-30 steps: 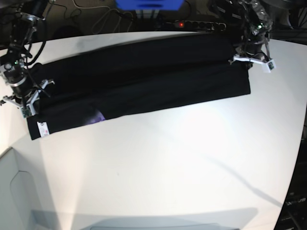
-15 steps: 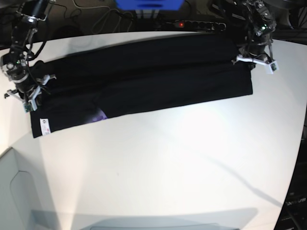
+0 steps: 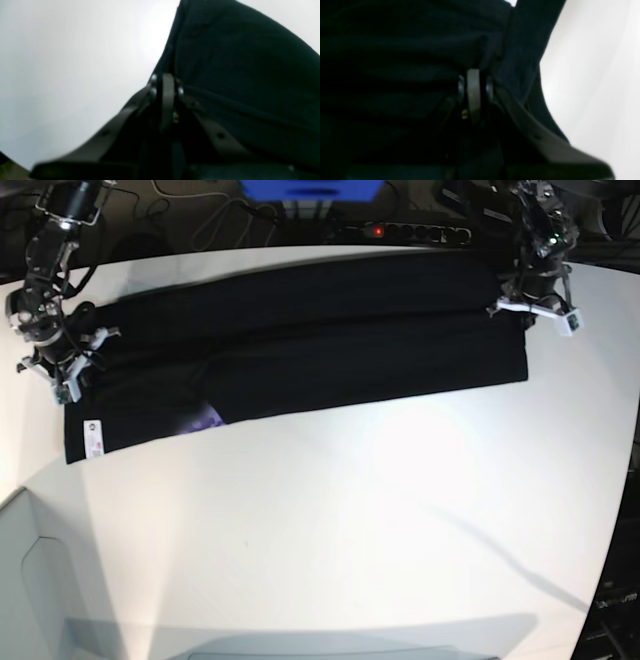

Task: Fold the T-shirt properly
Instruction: 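Hold the folded strip ends with both grippers and straighten it, then grasp the strip end with the left gripper and fold it toward the right gripper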

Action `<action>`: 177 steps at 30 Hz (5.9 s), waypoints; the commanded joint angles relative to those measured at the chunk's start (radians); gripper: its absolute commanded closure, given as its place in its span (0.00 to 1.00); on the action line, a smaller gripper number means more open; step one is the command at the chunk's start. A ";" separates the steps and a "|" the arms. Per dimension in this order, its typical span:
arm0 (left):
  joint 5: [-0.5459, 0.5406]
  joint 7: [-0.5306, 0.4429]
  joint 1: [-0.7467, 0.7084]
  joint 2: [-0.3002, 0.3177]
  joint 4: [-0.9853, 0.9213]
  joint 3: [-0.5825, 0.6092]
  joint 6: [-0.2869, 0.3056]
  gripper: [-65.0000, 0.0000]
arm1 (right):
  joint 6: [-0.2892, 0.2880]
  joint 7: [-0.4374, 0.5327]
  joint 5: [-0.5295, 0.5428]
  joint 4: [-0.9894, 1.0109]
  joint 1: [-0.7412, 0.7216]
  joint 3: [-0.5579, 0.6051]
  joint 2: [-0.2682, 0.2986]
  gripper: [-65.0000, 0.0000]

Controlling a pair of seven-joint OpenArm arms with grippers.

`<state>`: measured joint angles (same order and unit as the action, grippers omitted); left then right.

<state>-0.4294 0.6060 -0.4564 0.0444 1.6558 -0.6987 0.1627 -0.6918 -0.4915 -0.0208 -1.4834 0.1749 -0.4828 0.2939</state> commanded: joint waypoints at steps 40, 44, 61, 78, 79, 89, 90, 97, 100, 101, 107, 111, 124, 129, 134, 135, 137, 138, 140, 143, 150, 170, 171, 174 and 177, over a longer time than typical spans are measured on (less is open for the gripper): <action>0.037 0.042 0.037 0.008 -0.030 -0.011 -0.024 0.43 | -0.006 0.007 -0.008 -0.032 -0.036 0.042 -0.095 0.53; 0.007 0.041 -0.005 0.007 0.071 -0.013 -0.025 0.36 | -0.006 0.007 -0.008 -0.029 -0.038 0.042 -0.095 0.53; -0.019 0.032 0.006 0.013 -0.036 0.000 -0.024 0.36 | -0.006 0.003 -0.008 -0.027 -0.038 0.043 -0.101 0.53; -0.016 0.030 0.077 0.045 -0.161 0.075 0.004 1.00 | -0.006 0.001 -0.008 -0.035 -0.030 0.043 -0.103 0.54; -0.012 0.030 0.094 0.047 -0.164 0.076 0.002 1.00 | -0.006 0.001 -0.008 -0.035 -0.028 0.043 -0.103 0.54; -0.019 0.033 0.147 0.088 -0.087 0.072 0.011 1.00 | -0.006 0.000 -0.008 -0.039 -0.030 0.034 -0.131 0.53; -0.019 0.033 0.147 0.090 -0.064 0.072 0.011 1.00 | -0.006 0.000 -0.008 -0.047 -0.031 0.032 -0.132 0.53; -0.018 0.035 0.144 0.087 0.108 0.067 0.011 1.00 | -0.006 0.000 -0.006 -0.144 -0.030 -0.007 -0.173 0.52; -0.018 0.035 0.144 0.082 0.154 0.067 0.007 1.00 | -0.006 0.000 -0.006 -0.210 -0.036 -0.060 -0.212 0.49; -0.018 0.035 0.144 0.081 0.166 0.067 0.005 1.00 | -0.006 0.000 -0.006 -0.230 -0.036 -0.075 -0.220 0.48; -0.019 0.035 0.144 0.079 0.249 0.066 0.004 1.00 | -0.006 -0.002 -0.006 -0.291 -0.025 -0.092 -0.258 0.48; -0.019 0.041 0.144 0.062 0.309 0.075 0.005 1.00 | -0.006 -0.037 -0.006 -0.213 -0.036 -0.090 -0.258 0.48; -0.012 0.032 0.090 0.002 0.340 0.436 0.001 1.00 | -0.006 -0.043 -0.006 -0.178 -0.054 -0.090 -0.250 0.48; -0.010 0.032 0.097 0.002 0.333 0.591 -0.002 1.00 | -0.006 -0.045 -0.006 -0.178 -0.058 -0.090 -0.250 0.48; 0.050 0.030 0.138 0.002 0.310 0.739 -0.096 1.00 | -0.006 -0.045 -0.006 -0.176 -0.059 -0.090 -0.250 0.48; 0.065 0.028 0.150 0.002 0.301 0.772 -0.107 1.00 | -0.006 -0.045 -0.006 -0.176 -0.059 -0.089 -0.250 0.48; 0.086 0.028 0.175 0.002 0.286 0.822 -0.117 1.00 | -0.006 -0.045 -0.006 -0.178 -0.059 -0.089 -0.250 0.48; 0.093 0.028 0.186 -0.001 0.278 0.847 -0.130 1.00 | -0.006 -0.045 -0.006 -0.178 -0.059 -0.089 -0.250 0.48; 0.093 0.028 0.212 -0.015 0.260 0.887 -0.160 1.00 | -0.006 -0.045 -0.006 -0.175 -0.059 -0.089 -0.249 0.48; 0.099 0.028 0.247 -0.019 0.229 0.942 -0.193 1.00 | -0.006 -0.045 -0.006 -0.175 -0.059 -0.070 -0.236 0.48; 0.099 0.028 0.290 -0.045 0.154 1.052 -0.211 1.00 | -0.006 -0.045 -0.006 -0.175 -0.058 -0.041 -0.223 0.48; 0.097 0.028 0.434 -0.074 -0.009 1.207 -0.239 1.00 | -0.006 -0.045 -0.006 -0.179 -0.059 -0.041 -0.213 0.48; 0.097 0.028 0.434 -0.084 -0.010 1.207 -0.239 1.00 | -0.006 -0.045 -0.006 -0.179 -0.059 -0.041 -0.213 0.48; 0.097 0.028 0.434 -0.097 -0.010 1.209 -0.239 0.99 | -0.006 -0.045 -0.006 -0.181 -0.059 -0.041 -0.203 0.48; 0.097 0.042 0.436 -0.104 -0.010 1.209 -0.239 0.98 | -0.006 -0.045 -0.006 -0.181 -0.059 -0.041 -0.201 0.48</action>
<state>-0.3222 0.6632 -0.0349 -0.0471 1.6283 0.5068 -0.0822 -0.6918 -0.5564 -0.0406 -1.6428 0.1257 -0.5220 0.0822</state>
